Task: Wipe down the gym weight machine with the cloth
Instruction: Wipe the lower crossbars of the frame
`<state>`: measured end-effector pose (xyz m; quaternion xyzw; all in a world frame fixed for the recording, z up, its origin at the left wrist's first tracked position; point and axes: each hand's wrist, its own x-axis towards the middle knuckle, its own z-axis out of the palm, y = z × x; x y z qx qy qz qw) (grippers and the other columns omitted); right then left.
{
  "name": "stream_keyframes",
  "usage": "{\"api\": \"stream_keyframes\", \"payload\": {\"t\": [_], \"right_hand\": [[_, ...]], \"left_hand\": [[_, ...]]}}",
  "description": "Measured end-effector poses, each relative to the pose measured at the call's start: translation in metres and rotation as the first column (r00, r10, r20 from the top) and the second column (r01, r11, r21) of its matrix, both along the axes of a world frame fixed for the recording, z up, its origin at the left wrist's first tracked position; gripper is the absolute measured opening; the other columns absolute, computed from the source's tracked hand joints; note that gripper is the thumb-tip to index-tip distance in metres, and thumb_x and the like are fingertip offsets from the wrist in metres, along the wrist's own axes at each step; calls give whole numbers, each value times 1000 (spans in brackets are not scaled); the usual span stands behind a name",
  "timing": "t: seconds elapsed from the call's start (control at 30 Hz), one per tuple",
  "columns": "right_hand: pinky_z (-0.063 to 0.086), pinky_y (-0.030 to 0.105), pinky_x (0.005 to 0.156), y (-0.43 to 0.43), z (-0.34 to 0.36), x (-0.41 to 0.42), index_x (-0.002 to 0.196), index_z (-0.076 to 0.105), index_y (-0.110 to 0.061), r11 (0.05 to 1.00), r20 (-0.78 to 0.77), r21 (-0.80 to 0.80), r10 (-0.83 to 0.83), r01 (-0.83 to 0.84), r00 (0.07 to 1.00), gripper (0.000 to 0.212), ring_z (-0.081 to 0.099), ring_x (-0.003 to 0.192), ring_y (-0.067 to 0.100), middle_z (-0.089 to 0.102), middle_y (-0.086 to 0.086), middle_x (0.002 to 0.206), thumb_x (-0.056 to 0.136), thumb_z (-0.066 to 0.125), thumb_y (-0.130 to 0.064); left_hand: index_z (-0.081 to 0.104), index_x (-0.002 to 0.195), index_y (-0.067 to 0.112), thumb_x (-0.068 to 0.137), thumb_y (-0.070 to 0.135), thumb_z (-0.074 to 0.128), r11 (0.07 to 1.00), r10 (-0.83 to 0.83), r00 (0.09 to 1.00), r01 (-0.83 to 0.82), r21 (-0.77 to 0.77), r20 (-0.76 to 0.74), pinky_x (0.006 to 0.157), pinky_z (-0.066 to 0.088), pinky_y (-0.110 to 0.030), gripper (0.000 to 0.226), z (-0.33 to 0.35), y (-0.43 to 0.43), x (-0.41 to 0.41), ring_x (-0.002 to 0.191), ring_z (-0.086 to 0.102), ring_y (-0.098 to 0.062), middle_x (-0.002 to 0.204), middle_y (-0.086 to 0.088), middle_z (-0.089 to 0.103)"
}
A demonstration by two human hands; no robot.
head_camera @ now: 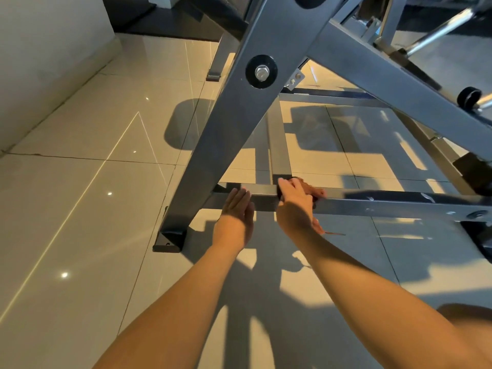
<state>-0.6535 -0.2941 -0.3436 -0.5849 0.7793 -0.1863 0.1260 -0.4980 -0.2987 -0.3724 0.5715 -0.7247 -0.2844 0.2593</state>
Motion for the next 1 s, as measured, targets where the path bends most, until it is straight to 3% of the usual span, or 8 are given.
{"api": "stream_keyframes", "payload": {"t": [0.2,0.3,0.43,0.6,0.73,0.87,0.93,1.0], "right_hand": [[41,47,110,3,1,17,133,59,-16,910,20,-169,388,-379,922,45,47,129,28,51,5,140,91,57,0],[55,39,88,12,-7,-30,107,54,-29,952,-6,-178,252,-249,968,25,57,98,23,51,-3,118,95,55,-8],[48,43,97,5,-3,-35,110,58,-28,997,-15,-82,9,-10,1000,30,53,112,31,52,4,124,93,53,-5],[40,36,104,-7,2,17,126,63,-11,932,35,-129,345,-338,938,34,51,119,20,59,5,129,94,53,-5],[52,19,85,-6,7,-20,121,54,-18,961,27,68,267,-268,963,25,60,96,14,59,4,115,98,63,-11],[28,8,105,20,11,-58,130,64,-9,988,66,-46,152,-149,986,39,56,118,8,61,7,134,95,56,4],[33,-1,95,38,14,-51,127,68,-5,979,229,-176,145,-106,963,32,59,103,-3,67,11,128,98,55,2],[38,0,91,49,17,-35,118,74,-14,955,307,-255,230,-152,924,30,62,102,5,71,4,118,99,54,-2]], "left_hand": [[27,157,11,111,24,26,998,-55,990,56,-5,127,117,-7,-15,48,6,2,-4,156,3,-15,167,1,15],[23,159,13,111,30,22,998,-59,988,57,20,141,118,-5,-16,51,4,2,0,156,-1,-12,168,3,13],[20,160,20,111,35,18,994,-92,973,77,78,214,122,-2,-25,52,8,4,-3,156,-8,-14,169,6,9],[28,157,7,110,19,19,993,-96,958,112,-42,271,121,-9,-26,49,26,15,-13,156,5,-23,166,-4,18],[37,154,12,112,24,27,1000,5,997,-5,-4,71,124,5,-26,45,18,20,-17,155,15,-20,163,-2,28],[42,152,20,109,32,40,981,67,955,-10,195,-289,116,29,-27,45,9,51,-39,142,40,-18,154,-4,45],[40,153,25,107,43,38,965,110,876,19,262,-469,109,46,-45,49,5,65,-51,131,55,-24,144,-10,56],[40,152,20,110,35,36,942,213,694,40,333,-687,84,60,-42,45,6,73,-60,111,65,-20,132,-15,60]]}}
